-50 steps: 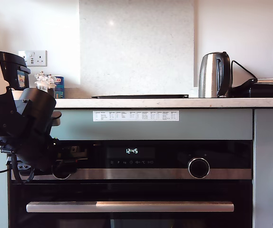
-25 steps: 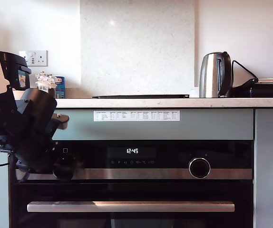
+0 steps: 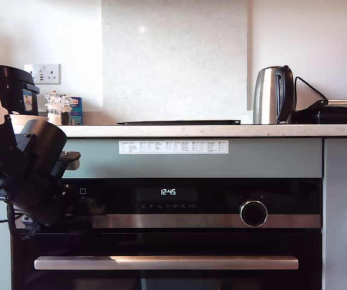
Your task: Switch the oven into microwave mode by turning the left rotary switch to the microwave symbol
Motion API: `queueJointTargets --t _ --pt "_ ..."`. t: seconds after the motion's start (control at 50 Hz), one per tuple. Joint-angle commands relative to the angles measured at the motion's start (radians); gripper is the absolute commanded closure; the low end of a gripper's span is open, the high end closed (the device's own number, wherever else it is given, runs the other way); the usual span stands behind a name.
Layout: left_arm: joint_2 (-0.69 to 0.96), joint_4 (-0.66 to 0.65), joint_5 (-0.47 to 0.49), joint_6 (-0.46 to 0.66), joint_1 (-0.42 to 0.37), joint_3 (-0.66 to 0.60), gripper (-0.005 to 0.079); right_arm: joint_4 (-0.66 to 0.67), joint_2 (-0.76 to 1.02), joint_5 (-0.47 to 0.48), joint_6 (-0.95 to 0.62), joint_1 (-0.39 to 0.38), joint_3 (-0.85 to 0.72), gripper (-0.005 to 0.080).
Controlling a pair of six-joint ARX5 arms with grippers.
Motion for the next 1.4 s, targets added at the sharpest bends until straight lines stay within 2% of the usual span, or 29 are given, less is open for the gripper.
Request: queueJointTargets --t 0.0,0.18,0.54,0.74,1.26,1.38 --pt "0.022 0.022 0.011 -0.079 -0.006 0.006 0.0309 0.008 0.006 0.000 -0.001 0.005 -0.010 0.0764" --pt "0.022 0.027 0.011 -0.257 -0.003 0.006 0.0309 0.008 0.006 0.000 -0.001 0.005 -0.010 0.0764" --pt "0.022 0.137 0.010 -0.399 0.003 0.006 0.0289 0.010 0.006 0.000 -0.001 0.005 -0.010 0.0764" --pt "0.022 0.180 0.015 -0.409 0.010 0.006 0.0289 0.010 0.006 0.000 -0.001 0.005 -0.010 0.0764" --pt "0.017 0.239 0.164 -0.435 0.009 0.006 0.0290 0.008 0.006 0.000 -0.001 0.005 -0.010 0.0764" --pt "0.008 0.233 0.169 -0.434 0.010 0.005 0.0295 0.008 0.006 0.000 -0.001 0.005 -0.010 0.0764"
